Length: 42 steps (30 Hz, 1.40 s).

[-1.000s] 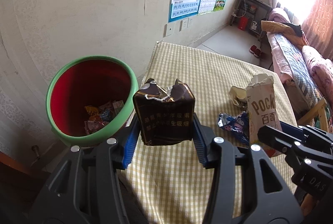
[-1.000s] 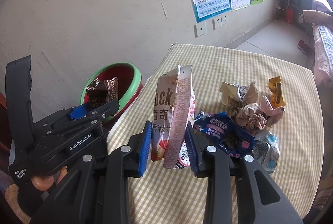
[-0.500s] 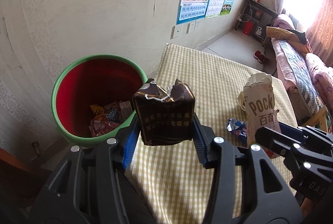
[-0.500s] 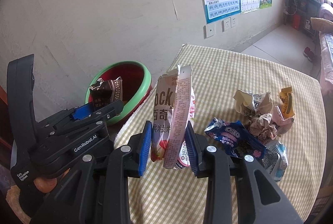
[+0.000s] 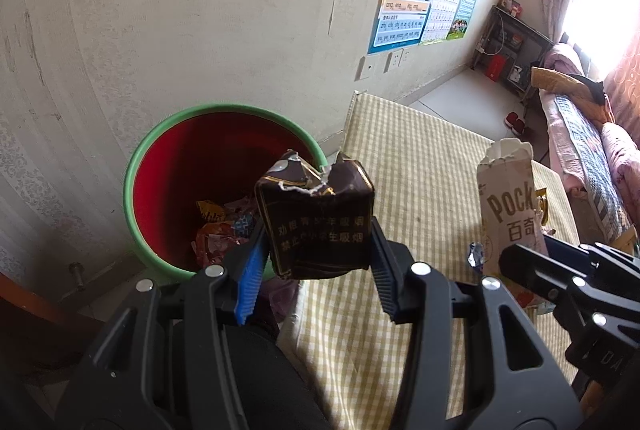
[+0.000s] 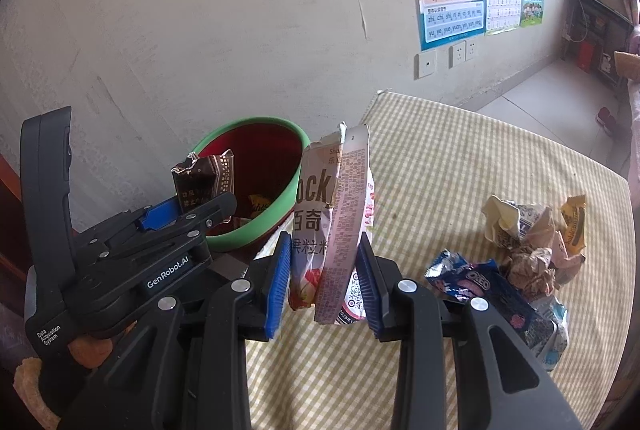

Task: Collect trash
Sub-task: 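Carry the chocolate box over the bucket with the left tool while the right tool carries the Pocky box, then open both tools over the bucket to drop the chocolate box and Pocky box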

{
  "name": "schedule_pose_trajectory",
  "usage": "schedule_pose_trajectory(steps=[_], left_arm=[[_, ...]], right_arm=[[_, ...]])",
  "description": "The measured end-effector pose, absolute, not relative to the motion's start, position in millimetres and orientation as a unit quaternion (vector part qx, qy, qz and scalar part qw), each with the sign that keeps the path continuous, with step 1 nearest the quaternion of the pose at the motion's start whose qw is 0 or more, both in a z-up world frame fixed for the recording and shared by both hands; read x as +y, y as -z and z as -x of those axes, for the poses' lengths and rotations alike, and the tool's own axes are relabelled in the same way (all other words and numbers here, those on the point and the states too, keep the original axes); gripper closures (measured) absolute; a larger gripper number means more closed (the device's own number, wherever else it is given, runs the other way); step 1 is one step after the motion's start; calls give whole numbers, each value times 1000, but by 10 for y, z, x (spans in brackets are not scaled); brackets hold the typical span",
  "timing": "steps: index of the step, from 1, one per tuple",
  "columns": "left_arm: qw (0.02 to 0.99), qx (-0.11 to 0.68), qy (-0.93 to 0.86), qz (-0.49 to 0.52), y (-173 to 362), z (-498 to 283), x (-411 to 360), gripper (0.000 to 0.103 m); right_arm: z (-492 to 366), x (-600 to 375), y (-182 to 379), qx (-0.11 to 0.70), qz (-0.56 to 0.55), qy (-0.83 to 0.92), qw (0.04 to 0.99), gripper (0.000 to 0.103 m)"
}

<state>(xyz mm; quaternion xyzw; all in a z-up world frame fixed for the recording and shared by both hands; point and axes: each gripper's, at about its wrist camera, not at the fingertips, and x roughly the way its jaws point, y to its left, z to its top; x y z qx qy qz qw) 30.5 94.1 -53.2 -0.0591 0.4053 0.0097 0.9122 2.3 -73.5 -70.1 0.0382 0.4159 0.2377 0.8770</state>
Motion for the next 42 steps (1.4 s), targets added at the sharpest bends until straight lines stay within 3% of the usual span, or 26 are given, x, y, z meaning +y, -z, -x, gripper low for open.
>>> schedule_pose_trajectory(steps=[42], left_arm=[[905, 411, -72, 83, 673, -527, 1695, 57]], right_arm=[[-370, -94, 793, 421, -4, -277, 864, 70]])
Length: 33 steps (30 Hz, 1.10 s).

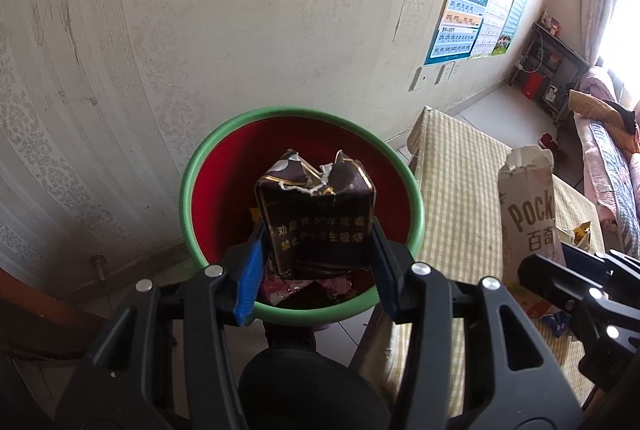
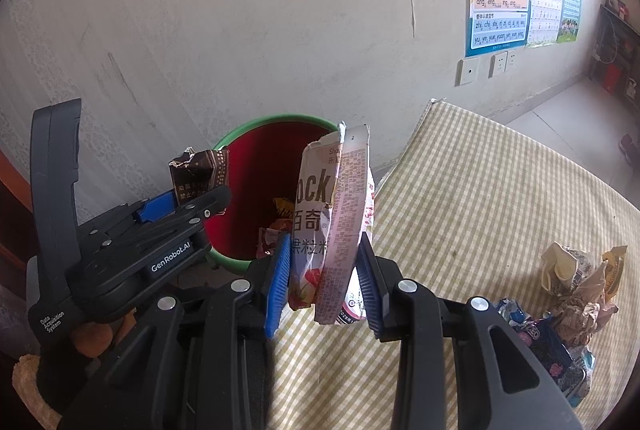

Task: Collect trash
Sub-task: 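Open both tools over the bucket to drop the chocolate box and Pocky box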

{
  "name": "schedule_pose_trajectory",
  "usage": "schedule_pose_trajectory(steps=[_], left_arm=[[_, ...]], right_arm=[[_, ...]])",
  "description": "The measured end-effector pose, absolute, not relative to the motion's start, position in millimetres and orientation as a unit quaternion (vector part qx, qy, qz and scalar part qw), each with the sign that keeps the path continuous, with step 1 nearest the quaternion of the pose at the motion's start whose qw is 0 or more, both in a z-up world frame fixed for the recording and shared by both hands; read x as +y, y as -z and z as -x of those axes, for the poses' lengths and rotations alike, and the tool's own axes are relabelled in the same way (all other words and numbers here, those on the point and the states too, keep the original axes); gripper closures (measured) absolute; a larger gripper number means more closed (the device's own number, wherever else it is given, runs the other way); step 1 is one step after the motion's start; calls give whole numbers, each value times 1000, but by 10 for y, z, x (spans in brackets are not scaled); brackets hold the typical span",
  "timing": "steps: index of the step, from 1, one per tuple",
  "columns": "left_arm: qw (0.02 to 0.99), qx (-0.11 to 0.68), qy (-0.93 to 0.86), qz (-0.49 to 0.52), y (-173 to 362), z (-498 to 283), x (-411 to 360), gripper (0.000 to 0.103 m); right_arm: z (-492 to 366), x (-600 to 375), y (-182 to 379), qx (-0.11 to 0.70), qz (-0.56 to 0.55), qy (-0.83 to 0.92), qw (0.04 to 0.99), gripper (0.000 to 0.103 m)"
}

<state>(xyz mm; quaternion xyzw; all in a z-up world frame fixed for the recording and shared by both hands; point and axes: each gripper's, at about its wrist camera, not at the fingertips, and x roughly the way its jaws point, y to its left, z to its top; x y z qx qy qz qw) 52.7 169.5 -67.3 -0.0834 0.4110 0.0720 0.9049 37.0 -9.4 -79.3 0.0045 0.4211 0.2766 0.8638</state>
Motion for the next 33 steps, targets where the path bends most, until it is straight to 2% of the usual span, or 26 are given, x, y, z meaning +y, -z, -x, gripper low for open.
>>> schedule_pose_trajectory(steps=[33], left_arm=[[903, 409, -96, 88, 661, -847, 2076, 59]], right_arm=[[-783, 250, 724, 399, 9, -309, 863, 71]])
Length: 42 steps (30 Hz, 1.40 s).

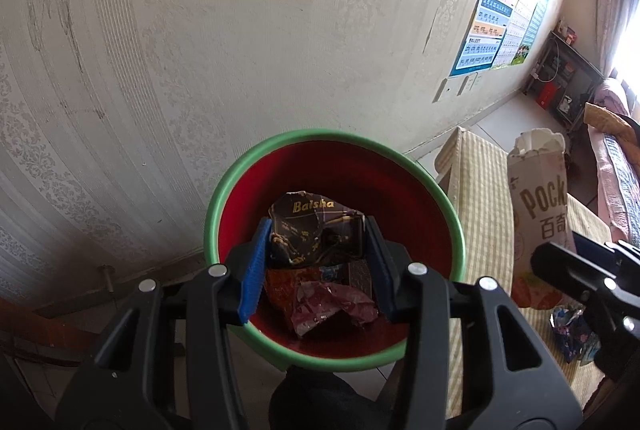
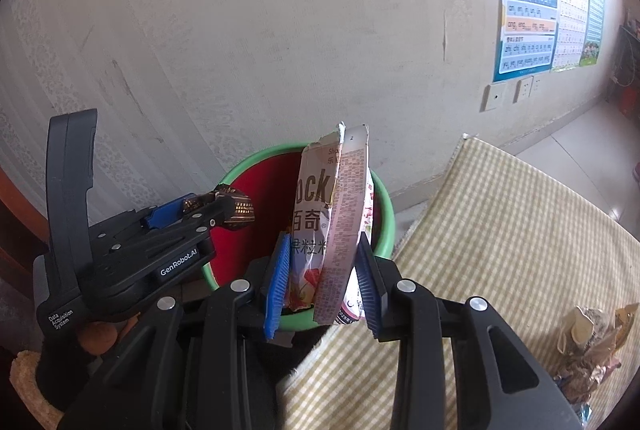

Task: Collect trash
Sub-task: 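Open both tools over the bucket to drop the chocolate box and Pocky box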

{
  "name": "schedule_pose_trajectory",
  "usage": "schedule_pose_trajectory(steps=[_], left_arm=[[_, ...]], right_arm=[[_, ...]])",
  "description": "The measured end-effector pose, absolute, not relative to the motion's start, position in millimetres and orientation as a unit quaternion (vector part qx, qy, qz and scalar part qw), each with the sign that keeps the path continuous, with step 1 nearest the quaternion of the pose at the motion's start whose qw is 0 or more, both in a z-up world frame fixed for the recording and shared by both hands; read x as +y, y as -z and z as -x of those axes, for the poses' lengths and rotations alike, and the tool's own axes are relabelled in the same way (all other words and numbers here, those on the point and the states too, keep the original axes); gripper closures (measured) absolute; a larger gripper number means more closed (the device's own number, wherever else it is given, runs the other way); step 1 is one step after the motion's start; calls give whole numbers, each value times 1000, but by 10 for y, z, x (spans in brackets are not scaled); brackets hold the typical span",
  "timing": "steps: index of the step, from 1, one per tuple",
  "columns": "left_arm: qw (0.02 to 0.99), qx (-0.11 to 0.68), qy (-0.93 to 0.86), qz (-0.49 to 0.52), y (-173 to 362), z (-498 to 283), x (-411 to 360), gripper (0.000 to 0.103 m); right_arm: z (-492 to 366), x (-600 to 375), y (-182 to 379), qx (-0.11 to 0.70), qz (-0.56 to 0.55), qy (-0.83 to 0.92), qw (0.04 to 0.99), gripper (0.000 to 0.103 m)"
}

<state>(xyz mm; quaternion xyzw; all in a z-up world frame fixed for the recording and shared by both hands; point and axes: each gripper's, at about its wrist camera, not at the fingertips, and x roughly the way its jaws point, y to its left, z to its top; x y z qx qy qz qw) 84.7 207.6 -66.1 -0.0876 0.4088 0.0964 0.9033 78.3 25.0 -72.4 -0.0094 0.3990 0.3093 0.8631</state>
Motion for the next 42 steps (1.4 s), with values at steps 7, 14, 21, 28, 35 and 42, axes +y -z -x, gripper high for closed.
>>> schedule_pose_trajectory(steps=[7, 14, 21, 28, 35, 42], left_arm=[[900, 414, -100, 94, 720, -956, 2150, 59], [895, 423, -102, 100, 810, -1043, 2204, 59], [889, 436, -100, 98, 878, -1155, 2215, 53], [892, 428, -111, 89, 873, -1057, 2171, 31], [899, 420, -72, 99, 753, -808, 1819, 29], [899, 428, 14, 87, 697, -638, 995, 27]], right_arm=[[-889, 415, 806, 408, 23, -314, 857, 70], [-984, 464, 900, 421, 18, -313, 851, 70], [-1007, 522, 917, 419, 10, -321, 849, 58], [-830, 283, 856, 402, 2, -314, 860, 42], [-423, -618, 825, 387, 1, -241, 890, 38], [-129, -1967, 1054, 411, -41, -74, 908, 36]])
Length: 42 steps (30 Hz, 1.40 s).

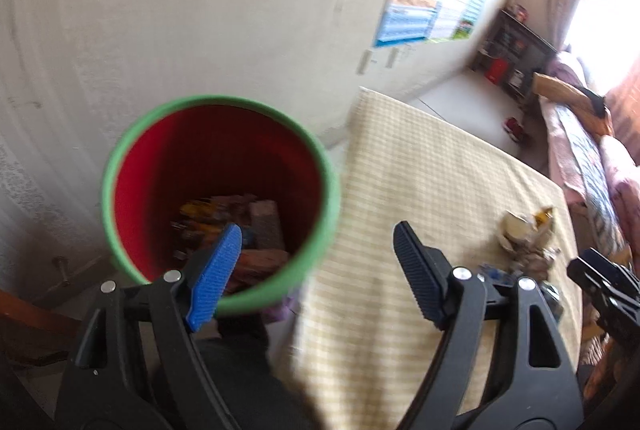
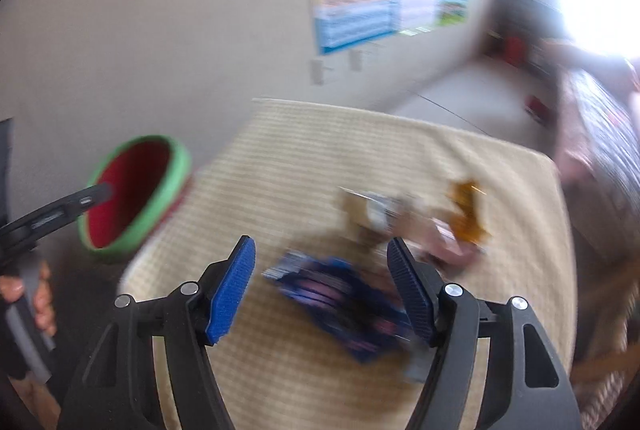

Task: Collect trash
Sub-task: 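Grasp the white-blue wrapper with the right tool while the left tool grasps the blue Oreo wrapper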

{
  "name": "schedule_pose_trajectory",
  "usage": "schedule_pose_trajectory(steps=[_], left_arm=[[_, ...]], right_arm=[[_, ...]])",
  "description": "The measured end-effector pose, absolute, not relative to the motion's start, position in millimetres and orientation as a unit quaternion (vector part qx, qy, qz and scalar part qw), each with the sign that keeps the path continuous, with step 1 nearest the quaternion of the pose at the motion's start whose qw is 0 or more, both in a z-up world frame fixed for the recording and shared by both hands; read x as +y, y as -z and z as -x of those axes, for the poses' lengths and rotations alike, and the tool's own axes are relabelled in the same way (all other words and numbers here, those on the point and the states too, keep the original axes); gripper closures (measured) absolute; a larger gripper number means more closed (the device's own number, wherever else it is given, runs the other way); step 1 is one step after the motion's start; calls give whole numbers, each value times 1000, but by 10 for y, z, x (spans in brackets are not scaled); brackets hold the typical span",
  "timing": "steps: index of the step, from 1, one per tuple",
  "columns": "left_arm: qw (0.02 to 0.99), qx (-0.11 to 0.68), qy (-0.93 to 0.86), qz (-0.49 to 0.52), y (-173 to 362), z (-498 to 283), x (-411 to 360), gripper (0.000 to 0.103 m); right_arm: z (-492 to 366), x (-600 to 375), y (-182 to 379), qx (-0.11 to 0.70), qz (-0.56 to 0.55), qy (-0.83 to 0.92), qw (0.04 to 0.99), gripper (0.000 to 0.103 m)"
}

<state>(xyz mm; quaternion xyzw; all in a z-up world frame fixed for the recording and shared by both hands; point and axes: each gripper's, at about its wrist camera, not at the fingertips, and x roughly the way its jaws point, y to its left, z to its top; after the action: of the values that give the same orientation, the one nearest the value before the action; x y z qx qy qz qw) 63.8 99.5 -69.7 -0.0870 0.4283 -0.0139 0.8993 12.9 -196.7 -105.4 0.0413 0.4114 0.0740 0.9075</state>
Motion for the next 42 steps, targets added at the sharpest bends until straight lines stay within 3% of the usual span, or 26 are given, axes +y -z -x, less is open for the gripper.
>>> schedule_pose_trajectory(steps=[7, 9, 12, 18, 23, 24, 27, 28, 29, 31, 42], left_arm=[[875, 465, 108, 73, 842, -584, 18, 27], [868, 478, 120, 63, 915, -555, -235, 27], [854, 499, 137, 56, 1019, -539, -549, 27], [846, 517, 125, 36, 1194, -603, -933, 23], [833, 539, 126, 12, 1376, -639, -1075, 24], [829, 545, 128, 4, 1418, -638, -1103, 26], [818, 560, 131, -9, 1509, -625, -1146, 57], [815, 564, 134, -8, 1525, -619, -1142, 76], [813, 566, 136, -6, 1533, -609, -1133, 89], [815, 563, 137, -4, 1511, -574, -1093, 99], [828, 546, 128, -9, 1386, -462, -914, 103]], right_arm=[[-113, -2739, 1600, 466, -160, -11, 870, 40], [-117, -2830, 1780, 487, -188, -18, 853, 59], [-66, -2879, 1942, 502, -237, -52, 830, 80], [257, -2532, 1903, 507, -210, -142, 824, 83], [420, -2549, 1783, 486, -188, -118, 846, 83], [426, -2593, 1748, 477, -189, -110, 851, 83], [455, -2723, 1686, 455, -196, -92, 864, 83], [458, -2750, 1672, 450, -199, -89, 866, 83], [474, -2779, 1662, 446, -203, -86, 867, 82], [442, -2845, 1662, 443, -209, -82, 868, 82], [463, -2903, 1647, 439, -220, -79, 868, 81]])
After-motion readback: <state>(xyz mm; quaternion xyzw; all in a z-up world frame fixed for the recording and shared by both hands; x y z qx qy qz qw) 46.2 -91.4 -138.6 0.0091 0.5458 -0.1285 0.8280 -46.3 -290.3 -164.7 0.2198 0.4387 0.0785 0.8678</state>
